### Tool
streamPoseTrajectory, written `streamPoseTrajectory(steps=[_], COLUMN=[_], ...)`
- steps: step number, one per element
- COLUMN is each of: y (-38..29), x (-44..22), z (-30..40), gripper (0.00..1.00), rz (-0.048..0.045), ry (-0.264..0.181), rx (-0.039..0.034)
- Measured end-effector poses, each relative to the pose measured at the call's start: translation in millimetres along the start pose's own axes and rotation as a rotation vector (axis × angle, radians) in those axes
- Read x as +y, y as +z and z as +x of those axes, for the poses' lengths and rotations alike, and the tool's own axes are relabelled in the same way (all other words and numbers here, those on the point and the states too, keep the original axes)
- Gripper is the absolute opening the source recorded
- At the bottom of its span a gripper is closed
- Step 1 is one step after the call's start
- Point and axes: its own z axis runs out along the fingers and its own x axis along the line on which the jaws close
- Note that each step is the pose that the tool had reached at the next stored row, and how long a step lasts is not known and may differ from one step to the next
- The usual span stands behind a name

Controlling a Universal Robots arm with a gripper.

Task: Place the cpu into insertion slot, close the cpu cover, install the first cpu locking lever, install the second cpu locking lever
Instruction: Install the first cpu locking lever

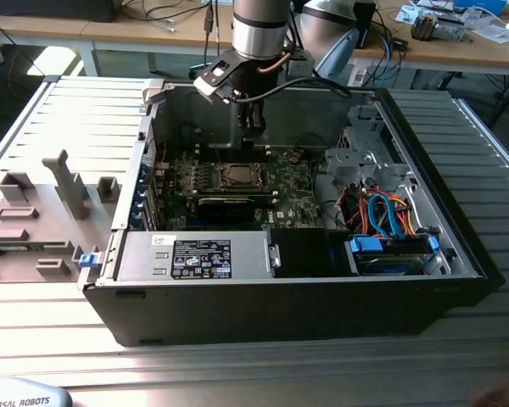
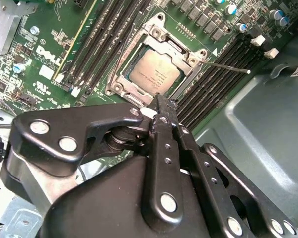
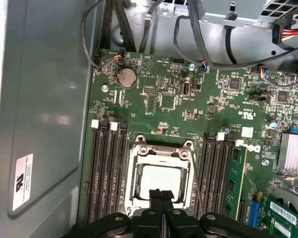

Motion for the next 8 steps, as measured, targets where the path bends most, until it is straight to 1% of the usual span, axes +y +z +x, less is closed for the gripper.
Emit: streamPoseTrajectory(steps=[2, 4, 8], y=[0.0, 0.0, 0.0], x=[0.0, 0.0, 0.0], z=[0.0, 0.0, 0.1], gripper=[0.11, 0.11, 0.11], rz=[-0.001, -0.0015, -0.0027], ry=[-0.036, -0.049, -0.097], rx=[-0.0015, -0.002, -0.0038])
